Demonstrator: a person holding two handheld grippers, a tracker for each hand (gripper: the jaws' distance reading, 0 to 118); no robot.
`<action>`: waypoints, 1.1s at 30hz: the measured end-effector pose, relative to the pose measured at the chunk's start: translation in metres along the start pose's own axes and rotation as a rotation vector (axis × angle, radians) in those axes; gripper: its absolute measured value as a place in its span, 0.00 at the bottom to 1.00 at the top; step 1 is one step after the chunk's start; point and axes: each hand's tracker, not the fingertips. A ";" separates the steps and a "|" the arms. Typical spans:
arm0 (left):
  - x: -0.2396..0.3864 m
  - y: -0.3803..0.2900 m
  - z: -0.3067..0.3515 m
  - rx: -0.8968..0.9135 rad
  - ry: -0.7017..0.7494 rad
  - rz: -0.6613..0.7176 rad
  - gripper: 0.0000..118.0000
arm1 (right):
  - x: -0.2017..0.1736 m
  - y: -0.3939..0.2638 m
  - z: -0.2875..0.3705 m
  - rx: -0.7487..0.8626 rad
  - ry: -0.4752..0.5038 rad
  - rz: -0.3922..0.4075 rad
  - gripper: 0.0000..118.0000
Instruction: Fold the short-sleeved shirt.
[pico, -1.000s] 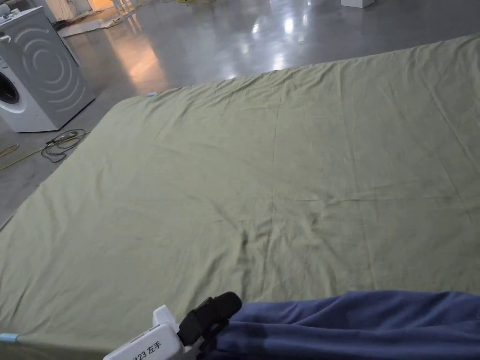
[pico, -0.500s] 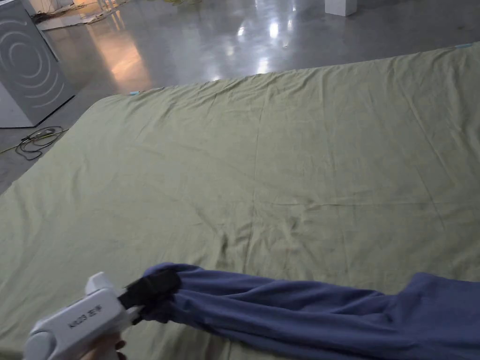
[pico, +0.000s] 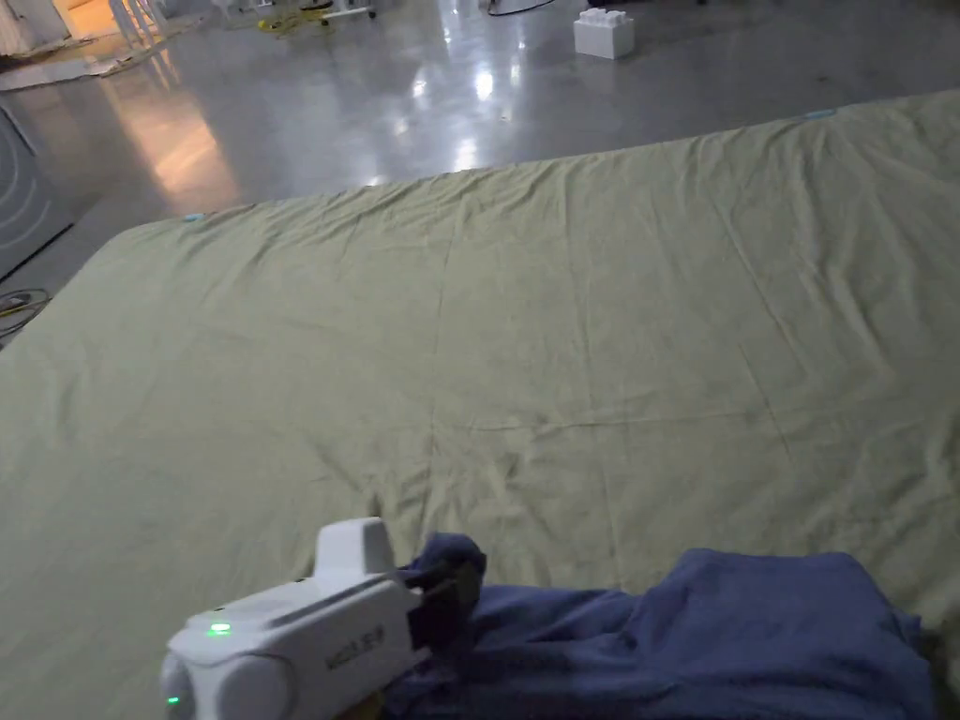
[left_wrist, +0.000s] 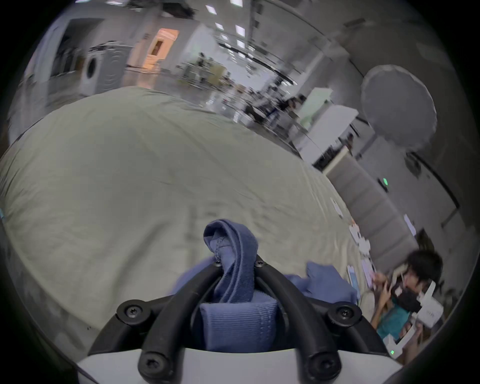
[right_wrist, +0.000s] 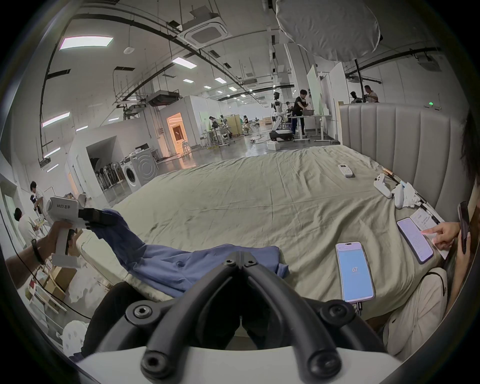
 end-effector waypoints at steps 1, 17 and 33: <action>0.014 -0.005 -0.017 -0.045 0.001 -0.037 0.09 | 0.002 -0.001 0.005 0.000 -0.007 0.005 0.00; -0.002 0.021 0.027 0.170 -0.077 0.218 0.74 | 0.040 -0.043 0.015 -0.059 -0.032 -0.021 0.00; 0.005 -0.066 -0.089 -0.155 -0.198 0.461 0.01 | 0.036 -0.038 0.021 -0.083 -0.063 -0.025 0.00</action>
